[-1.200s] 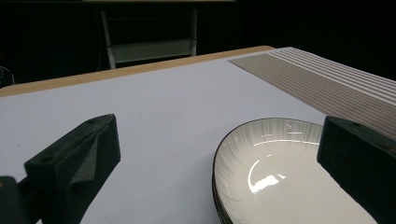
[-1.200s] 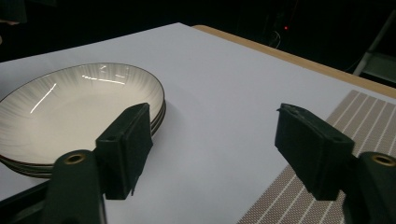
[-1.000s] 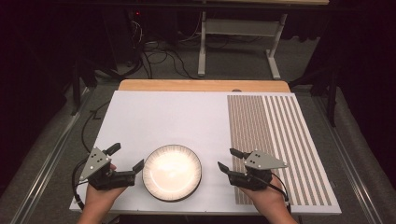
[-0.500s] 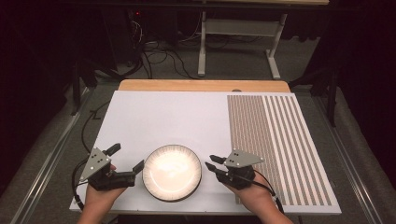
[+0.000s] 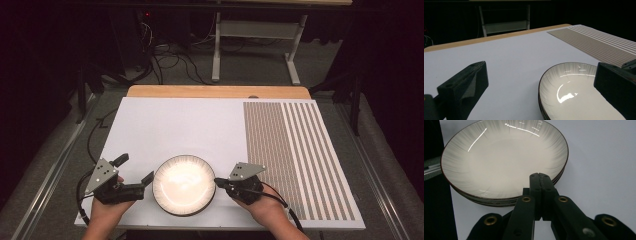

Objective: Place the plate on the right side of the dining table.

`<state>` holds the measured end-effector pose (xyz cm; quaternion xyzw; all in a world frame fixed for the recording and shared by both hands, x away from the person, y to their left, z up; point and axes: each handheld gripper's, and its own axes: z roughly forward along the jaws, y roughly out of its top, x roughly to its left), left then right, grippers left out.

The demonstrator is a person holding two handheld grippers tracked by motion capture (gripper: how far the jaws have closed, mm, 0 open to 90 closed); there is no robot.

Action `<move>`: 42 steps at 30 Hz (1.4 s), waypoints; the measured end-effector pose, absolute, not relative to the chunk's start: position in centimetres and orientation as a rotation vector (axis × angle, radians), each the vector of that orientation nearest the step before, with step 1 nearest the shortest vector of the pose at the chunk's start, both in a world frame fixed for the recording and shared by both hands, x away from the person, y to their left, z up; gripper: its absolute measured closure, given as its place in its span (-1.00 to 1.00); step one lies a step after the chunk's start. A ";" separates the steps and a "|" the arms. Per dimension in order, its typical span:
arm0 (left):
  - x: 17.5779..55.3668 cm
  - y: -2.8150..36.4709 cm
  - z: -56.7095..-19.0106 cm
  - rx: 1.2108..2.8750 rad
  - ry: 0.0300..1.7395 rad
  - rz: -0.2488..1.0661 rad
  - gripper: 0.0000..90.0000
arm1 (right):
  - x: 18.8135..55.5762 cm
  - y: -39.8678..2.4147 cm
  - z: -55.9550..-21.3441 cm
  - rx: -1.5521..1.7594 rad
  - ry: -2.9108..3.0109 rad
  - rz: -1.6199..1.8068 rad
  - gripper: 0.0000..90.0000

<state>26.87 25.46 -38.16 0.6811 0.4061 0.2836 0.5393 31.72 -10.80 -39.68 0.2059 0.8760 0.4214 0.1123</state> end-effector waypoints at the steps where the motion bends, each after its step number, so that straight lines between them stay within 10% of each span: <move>1: 26.9 25.5 -38.1 1.619 0.966 0.675 -1.00 | 31.7 -10.7 -39.7 0.604 2.576 1.233 1.00; 42: 26.9 24.8 -38.2 1.629 0.951 0.666 -1.00 | 32.1 -9.1 -40.5 0.609 2.631 1.233 1.00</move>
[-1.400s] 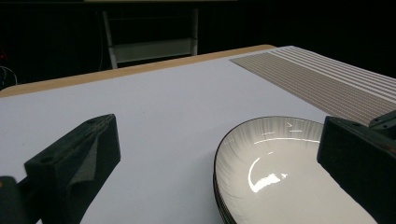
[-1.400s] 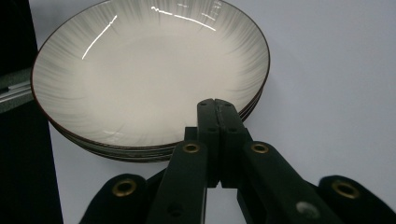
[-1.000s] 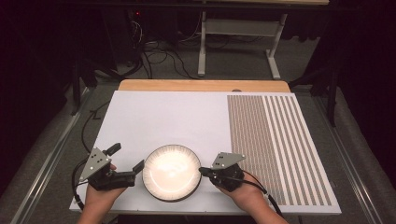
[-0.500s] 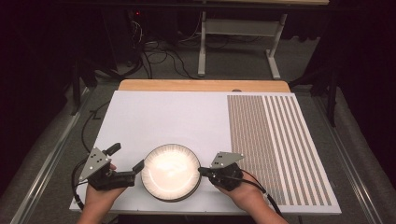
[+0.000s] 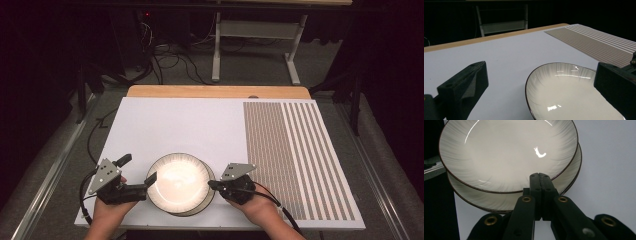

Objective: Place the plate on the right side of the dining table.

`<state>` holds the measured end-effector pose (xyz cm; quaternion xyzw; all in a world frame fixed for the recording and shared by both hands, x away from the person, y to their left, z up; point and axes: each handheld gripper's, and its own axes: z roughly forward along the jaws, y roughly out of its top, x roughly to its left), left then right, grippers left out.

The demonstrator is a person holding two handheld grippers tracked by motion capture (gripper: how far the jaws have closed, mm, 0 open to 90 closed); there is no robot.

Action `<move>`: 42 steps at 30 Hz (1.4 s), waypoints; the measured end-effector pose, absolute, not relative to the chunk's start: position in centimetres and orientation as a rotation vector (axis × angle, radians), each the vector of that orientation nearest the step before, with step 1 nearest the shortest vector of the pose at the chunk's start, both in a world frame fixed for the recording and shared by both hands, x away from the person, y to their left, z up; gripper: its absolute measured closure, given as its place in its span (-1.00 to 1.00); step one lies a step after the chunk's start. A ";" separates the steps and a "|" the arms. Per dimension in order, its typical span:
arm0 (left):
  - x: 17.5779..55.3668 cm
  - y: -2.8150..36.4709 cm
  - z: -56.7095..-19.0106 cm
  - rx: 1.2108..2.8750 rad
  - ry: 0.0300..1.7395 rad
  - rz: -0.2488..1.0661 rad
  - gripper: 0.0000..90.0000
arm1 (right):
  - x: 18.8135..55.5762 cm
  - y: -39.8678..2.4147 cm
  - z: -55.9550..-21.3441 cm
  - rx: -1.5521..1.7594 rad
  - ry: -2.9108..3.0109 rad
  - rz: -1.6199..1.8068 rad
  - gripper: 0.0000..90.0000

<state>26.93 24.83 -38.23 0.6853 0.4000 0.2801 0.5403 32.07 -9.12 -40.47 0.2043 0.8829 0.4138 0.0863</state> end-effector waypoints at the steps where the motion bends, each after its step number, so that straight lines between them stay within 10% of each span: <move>1: 26.9 24.8 -38.2 1.628 0.951 0.665 -1.00 | 32.0 -9.0 -40.5 0.614 2.633 1.236 1.00; 42: 27.9 26.2 -39.4 1.677 1.055 0.534 -1.00 | 32.1 -6.9 -41.0 0.574 2.684 1.233 1.00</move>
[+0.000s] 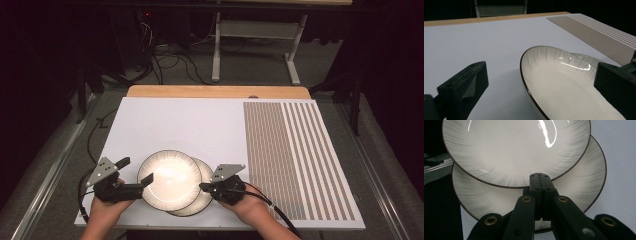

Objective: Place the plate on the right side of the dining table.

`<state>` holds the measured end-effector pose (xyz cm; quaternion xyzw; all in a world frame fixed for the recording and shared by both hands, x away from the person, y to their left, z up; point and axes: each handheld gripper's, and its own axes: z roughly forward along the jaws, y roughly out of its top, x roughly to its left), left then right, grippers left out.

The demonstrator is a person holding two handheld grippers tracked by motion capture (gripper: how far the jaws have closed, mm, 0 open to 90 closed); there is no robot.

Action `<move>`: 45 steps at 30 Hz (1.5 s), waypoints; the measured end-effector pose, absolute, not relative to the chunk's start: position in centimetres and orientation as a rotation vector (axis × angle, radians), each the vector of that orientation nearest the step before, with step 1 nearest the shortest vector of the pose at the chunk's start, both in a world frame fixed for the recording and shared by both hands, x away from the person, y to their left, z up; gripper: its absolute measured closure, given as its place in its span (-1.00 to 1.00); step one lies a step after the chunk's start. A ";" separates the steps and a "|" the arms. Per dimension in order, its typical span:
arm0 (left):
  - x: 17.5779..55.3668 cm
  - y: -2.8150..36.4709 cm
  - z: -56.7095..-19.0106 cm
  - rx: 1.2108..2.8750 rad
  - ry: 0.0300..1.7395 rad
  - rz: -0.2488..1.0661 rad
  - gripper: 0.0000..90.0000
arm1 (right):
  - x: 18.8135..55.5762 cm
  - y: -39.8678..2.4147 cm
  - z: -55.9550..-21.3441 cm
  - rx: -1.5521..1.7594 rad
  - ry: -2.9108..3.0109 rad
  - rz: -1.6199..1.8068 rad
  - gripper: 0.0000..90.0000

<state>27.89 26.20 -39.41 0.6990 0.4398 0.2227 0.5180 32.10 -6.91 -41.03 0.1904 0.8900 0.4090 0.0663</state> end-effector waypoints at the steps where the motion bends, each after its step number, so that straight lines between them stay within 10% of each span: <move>1: 28.0 26.2 -39.5 1.687 1.064 0.527 -1.00 | 32.2 -6.9 -41.1 0.560 2.683 1.231 1.00; 14: 28.8 25.8 -40.3 1.784 1.140 0.373 -0.98 | 32.2 -6.3 -41.2 0.543 2.688 1.226 1.00; 45: 29.5 25.5 -40.8 1.842 1.231 0.103 0.01 | 32.2 -6.2 -41.2 0.547 2.686 1.219 1.00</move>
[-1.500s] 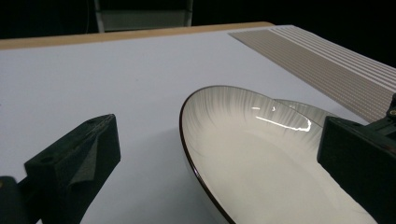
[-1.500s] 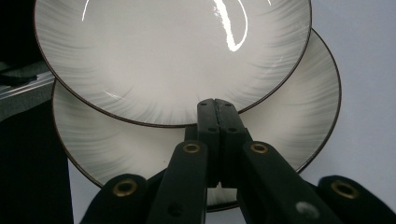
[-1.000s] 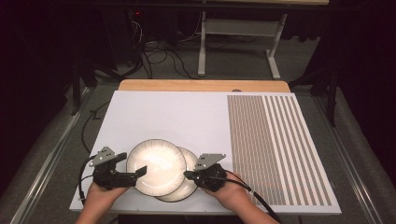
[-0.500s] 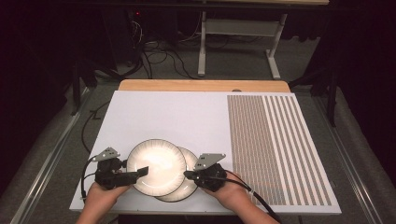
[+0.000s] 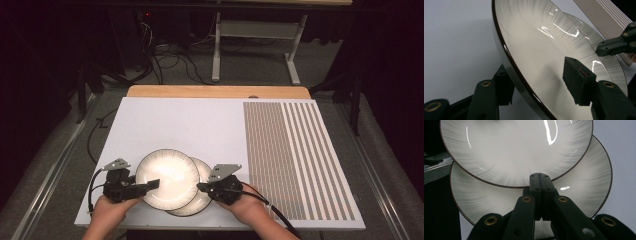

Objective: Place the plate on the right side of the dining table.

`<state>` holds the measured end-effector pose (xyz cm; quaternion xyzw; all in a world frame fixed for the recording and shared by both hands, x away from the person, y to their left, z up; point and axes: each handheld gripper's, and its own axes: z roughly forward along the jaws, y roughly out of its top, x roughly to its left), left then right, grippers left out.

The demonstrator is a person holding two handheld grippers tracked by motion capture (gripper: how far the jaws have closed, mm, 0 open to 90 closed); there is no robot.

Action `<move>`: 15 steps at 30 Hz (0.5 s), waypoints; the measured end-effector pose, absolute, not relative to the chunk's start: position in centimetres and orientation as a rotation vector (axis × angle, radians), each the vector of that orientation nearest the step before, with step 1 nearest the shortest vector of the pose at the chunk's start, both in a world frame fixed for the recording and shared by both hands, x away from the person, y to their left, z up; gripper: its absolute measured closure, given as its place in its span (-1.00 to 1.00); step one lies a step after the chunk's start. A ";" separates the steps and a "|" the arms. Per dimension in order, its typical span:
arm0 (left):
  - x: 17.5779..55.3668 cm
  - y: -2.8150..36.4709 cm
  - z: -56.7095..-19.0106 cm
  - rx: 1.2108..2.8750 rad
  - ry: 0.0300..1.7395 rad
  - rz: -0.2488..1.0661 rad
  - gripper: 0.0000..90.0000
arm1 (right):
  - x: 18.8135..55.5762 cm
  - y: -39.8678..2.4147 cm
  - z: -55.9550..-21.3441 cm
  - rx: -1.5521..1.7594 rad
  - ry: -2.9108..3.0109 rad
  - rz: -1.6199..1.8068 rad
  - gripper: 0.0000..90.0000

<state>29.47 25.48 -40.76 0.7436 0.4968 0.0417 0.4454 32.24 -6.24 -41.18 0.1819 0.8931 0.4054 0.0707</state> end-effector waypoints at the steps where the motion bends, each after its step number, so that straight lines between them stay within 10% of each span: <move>1: 29.5 25.4 -40.8 1.840 1.237 0.091 0.01 | 32.2 -6.2 -41.2 0.547 2.686 1.219 1.00; 15: 29.4 26.5 -40.7 1.762 1.270 0.008 0.36 | 32.2 -6.2 -41.3 0.541 2.686 1.209 1.00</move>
